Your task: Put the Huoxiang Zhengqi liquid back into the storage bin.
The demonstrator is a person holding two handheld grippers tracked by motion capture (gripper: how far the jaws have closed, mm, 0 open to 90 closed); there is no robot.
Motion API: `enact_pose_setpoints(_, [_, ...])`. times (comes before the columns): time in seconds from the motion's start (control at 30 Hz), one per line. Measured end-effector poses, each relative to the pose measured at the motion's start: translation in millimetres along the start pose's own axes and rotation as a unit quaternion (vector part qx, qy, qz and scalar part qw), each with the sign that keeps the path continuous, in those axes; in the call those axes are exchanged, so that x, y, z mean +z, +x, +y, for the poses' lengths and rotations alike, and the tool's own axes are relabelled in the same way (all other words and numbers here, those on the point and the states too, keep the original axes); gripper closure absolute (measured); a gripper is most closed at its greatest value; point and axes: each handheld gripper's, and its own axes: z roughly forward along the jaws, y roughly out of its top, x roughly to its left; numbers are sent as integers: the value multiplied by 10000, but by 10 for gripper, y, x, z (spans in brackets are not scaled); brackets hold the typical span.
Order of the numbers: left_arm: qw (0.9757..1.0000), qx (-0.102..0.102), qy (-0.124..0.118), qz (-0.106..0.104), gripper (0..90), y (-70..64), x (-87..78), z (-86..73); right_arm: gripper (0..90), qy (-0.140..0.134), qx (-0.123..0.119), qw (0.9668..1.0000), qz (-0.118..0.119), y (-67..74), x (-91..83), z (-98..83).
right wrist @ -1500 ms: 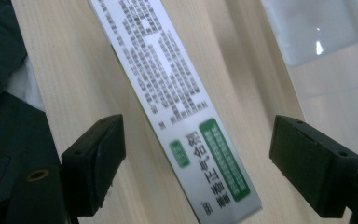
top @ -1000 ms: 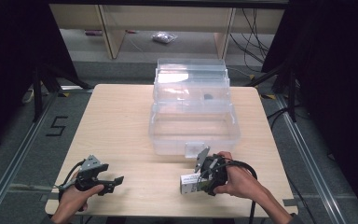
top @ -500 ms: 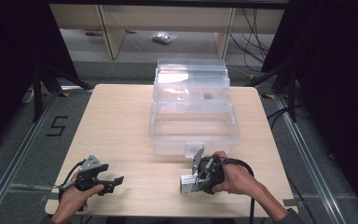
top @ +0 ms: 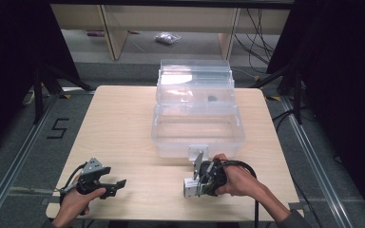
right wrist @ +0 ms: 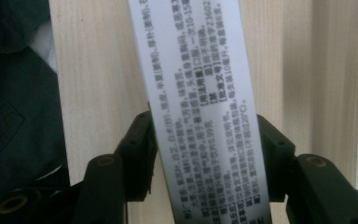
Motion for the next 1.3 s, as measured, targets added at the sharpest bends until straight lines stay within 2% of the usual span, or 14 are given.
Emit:
enact_pose_setpoints(0.03, [10000, 0, 0, 0, 160, 0, 0, 0, 529, 108, 103, 9999, -5, 21, -14, 15])
enact_pose_setpoints(0.13, [10000, -16, -31, 29, 160, -4, 1, -2, 574, 121, 35, 9999, 57, 9, -10, 24])
enact_pose_setpoints(0.17, [10000, -16, -29, 29, 160, -3, 1, -2, 580, 173, -12, 9998, 32, 6, -13, 28])
enact_pose_setpoints(0.2, [10000, -12, -26, 27, 161, -3, 1, -2, 588, 132, -173, 9997, 53, -14, 2, 28])
enact_pose_setpoints(0.27, [10000, -14, -34, 29, 160, -5, 1, -3, 605, 249, -122, 9996, 46, 4, -15, 40])
enact_pose_setpoints(0.33, [10000, -20, -42, 31, 160, -4, 1, -2, 626, 265, -272, 9993, 53, 3, -10, 55])
enact_pose_setpoints(0.57, [10000, -23, -40, 31, 160, -4, 1, -3, 648, 435, -239, 9987, 125, 12, -34, 62])
enact_pose_setpoints(0.7, [10000, 6, 2, 16, 161, 2, 1, -1, 648, 426, -287, 9986, 129, -14, -58, 38])
enact_pose_setpoints(0.8, [10000, 1, -6, 10, 160, 0, 1, 0, 649, 446, -170, 9988, 79, -6, -105, 20])
enact_pose_setpoints(1.03, [10000, 3, 3, 4, 160, 1, 1, -1, 649, 366, -142, 9992, 91, -38, -222, 9])
enact_pose_setpoints(1.07, [10000, 10, 8, 13, 160, 3, 1, -1, 649, 307, -270, 9991, 87, -71, -247, 5])
enact_pose_setpoints(1.1, [10000, 7, 2, 4, 160, 2, 1, -1, 649, 376, -129, 9992, 88, -60, -278, 12])
enact_pose_setpoints(1.23, [10000, 5, 1, 3, 160, 0, 1, -1, 649, 352, -114, 9993, 88, -92, -326, 4])
enact_pose_setpoints(1.3, [10000, 19, 18, 7, 160, 3, 1, 0, 649, 294, -295, 9991, 88, -144, -366, 8])
